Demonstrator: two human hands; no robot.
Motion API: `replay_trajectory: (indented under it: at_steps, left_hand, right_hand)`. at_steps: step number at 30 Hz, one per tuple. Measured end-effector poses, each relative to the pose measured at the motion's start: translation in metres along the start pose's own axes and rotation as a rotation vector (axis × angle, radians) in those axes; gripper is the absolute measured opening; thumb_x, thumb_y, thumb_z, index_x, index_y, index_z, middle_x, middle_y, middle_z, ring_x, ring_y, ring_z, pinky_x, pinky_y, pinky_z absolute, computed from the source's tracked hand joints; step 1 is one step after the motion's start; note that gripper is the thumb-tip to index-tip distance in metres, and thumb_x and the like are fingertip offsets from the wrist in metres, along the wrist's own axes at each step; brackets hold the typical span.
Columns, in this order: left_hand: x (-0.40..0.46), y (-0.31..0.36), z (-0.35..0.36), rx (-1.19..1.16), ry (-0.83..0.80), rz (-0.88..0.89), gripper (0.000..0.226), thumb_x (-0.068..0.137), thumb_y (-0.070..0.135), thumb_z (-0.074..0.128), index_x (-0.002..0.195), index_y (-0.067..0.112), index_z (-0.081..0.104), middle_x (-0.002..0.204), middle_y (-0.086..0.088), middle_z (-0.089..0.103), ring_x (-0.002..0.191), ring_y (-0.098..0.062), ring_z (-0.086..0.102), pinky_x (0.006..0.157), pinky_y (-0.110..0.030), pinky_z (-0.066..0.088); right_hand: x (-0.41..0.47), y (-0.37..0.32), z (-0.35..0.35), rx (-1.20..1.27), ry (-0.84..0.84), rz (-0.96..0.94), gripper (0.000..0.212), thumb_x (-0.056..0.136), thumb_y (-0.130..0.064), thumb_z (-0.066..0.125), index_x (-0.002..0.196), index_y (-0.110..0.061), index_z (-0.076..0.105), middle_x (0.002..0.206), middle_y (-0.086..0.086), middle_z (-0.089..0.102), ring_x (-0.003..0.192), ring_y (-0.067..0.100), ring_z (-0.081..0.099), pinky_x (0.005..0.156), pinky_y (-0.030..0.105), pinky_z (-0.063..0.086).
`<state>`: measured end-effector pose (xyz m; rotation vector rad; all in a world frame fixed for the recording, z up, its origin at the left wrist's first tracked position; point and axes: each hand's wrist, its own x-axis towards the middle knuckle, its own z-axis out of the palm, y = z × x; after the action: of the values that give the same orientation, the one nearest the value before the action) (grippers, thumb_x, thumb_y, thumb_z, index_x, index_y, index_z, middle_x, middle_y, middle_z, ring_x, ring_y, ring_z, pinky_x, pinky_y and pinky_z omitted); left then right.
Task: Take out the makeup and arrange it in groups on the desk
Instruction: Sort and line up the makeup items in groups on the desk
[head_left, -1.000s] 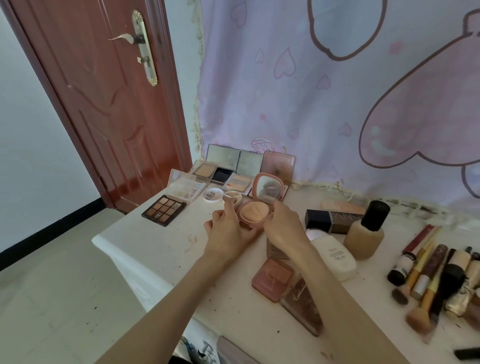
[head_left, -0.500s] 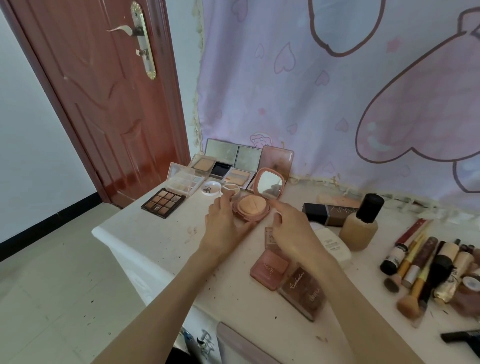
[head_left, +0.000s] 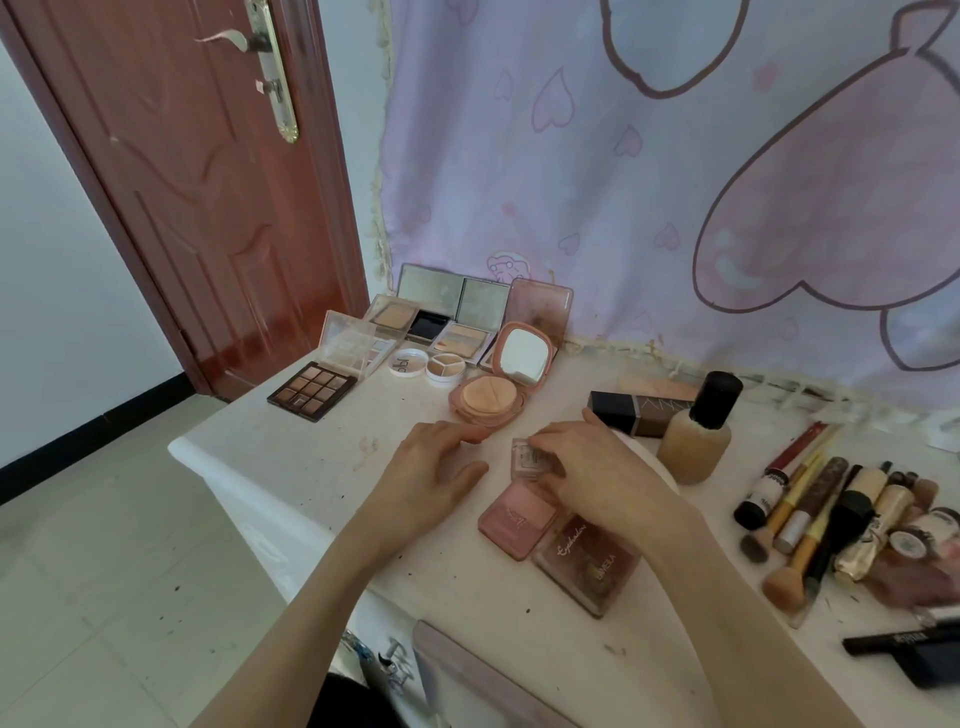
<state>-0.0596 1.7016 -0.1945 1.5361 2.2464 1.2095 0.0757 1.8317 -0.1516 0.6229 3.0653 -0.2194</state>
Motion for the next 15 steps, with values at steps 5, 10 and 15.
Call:
replay_trajectory:
  at_steps: [5,10,15]
  left_hand:
    - [-0.002,0.003,-0.002,-0.139,-0.007,0.025,0.038,0.087,0.016,0.062,0.119,0.036,0.053,0.113,0.018,0.057,0.107,-0.003,0.047,0.086,-0.009,0.035]
    - [-0.006,0.005,-0.001,-0.271,0.133,0.125,0.060,0.075,0.032,0.071,0.128,0.031,0.045,0.121,0.016,0.052,0.109,-0.007,0.051,0.082,-0.017,0.043]
    - [-0.007,0.008,-0.004,-0.234,0.229,0.188,0.068,0.067,0.041,0.073,0.128,0.032,0.043,0.124,0.014,0.045,0.107,-0.008,0.050,0.081,-0.018,0.044]
  right_hand:
    - [-0.006,-0.001,-0.001,0.318,0.179,0.082,0.044,0.090,-0.026,0.053,0.134,-0.022,0.045,0.129,-0.001,0.046,0.114,0.013,0.047,0.092,0.023,0.036]
    - [-0.005,-0.020,0.004,1.148,0.357,0.260,0.034,0.085,-0.031,0.064,0.118,-0.024,0.061,0.106,-0.011,0.064,0.097,0.003,0.060,0.086,0.025,0.050]
    - [0.002,-0.036,0.012,1.841,0.096,0.352,0.026,0.085,-0.011,0.063,0.111,-0.009,0.062,0.091,0.012,0.064,0.085,0.019,0.061,0.072,0.027,0.049]
